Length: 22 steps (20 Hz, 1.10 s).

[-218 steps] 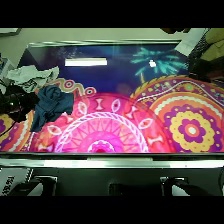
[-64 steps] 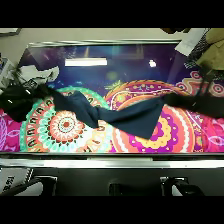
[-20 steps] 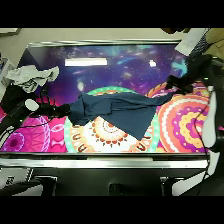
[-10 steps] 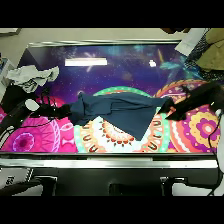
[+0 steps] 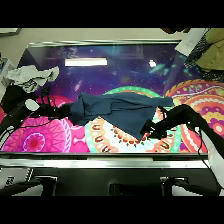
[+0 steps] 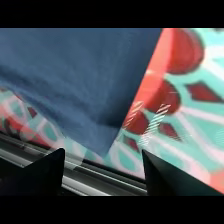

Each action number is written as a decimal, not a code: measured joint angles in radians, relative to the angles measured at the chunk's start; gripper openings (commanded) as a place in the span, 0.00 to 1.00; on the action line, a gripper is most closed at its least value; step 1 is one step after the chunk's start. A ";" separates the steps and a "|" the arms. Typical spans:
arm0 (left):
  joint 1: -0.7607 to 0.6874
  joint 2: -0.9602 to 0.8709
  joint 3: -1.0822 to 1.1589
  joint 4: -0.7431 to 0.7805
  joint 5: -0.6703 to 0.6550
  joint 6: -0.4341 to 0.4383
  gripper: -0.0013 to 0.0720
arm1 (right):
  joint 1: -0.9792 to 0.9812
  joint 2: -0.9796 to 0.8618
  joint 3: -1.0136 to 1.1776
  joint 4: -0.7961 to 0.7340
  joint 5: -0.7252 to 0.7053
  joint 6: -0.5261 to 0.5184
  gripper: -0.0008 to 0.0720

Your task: Fold the clothes and pants, and hang the long-sleeved shirts on hangers.

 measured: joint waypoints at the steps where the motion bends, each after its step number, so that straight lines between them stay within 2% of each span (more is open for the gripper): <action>1: 0.000 0.000 0.000 0.000 0.000 0.000 0.04 | 0.015 0.001 -0.006 0.003 0.021 0.008 0.76; 5: 0.000 -0.001 0.000 0.000 0.000 0.000 0.04 | 0.076 0.003 -0.015 0.016 0.084 0.042 0.74; 6: 0.000 -0.001 0.000 0.000 0.000 0.000 0.04 | 0.090 0.003 -0.016 0.020 0.101 0.053 0.68; 8: 0.000 -0.001 0.000 0.002 0.001 0.000 0.04 | 0.113 0.003 -0.018 0.016 0.136 0.069 0.44; 9: 0.000 -0.001 0.000 0.005 0.001 0.000 0.04 | 0.121 0.003 -0.018 0.011 0.153 0.071 0.18; 10: 0.000 -0.001 0.000 0.007 0.001 0.000 0.04 | 0.126 0.002 -0.019 0.008 0.170 0.079 0.08; 17: 0.039 0.027 0.045 0.014 -0.047 0.000 0.04 | 0.127 0.095 0.071 0.066 0.240 0.077 0.06; 22: 0.117 0.115 0.264 0.016 -0.075 0.001 0.04 | 0.009 0.171 0.410 0.074 0.280 0.123 0.06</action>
